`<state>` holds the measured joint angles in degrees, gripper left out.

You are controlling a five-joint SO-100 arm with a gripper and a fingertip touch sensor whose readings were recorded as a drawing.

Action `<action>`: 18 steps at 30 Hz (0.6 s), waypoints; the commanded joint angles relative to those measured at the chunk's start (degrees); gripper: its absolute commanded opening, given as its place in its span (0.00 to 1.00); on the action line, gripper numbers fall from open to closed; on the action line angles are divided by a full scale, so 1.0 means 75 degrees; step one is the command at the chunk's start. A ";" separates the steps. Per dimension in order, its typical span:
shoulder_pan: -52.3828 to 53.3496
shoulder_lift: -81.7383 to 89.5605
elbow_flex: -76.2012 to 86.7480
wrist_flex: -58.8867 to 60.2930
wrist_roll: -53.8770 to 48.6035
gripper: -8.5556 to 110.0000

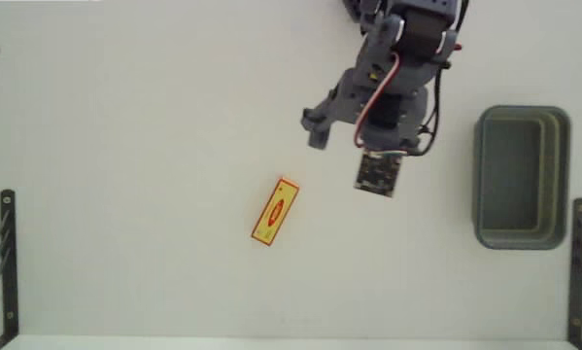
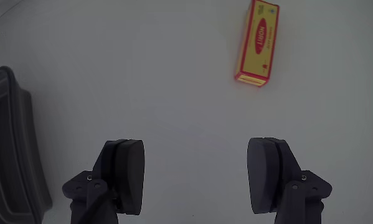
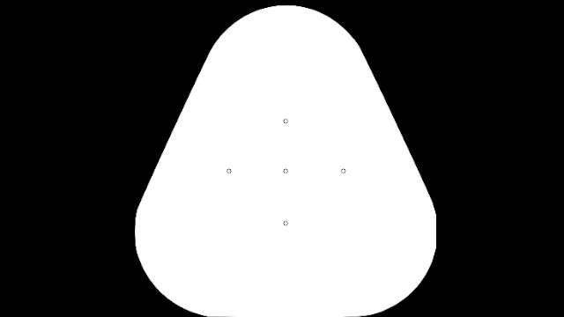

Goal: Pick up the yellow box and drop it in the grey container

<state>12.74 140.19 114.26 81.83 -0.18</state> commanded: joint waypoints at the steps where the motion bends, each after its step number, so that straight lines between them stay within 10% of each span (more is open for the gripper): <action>1: 0.0367 0.0257 0.0039 0.0018 0.0023 1.00; 18: 0.1240 0.0257 0.0039 0.0018 0.0023 1.00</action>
<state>20.57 140.19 114.26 81.83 -0.18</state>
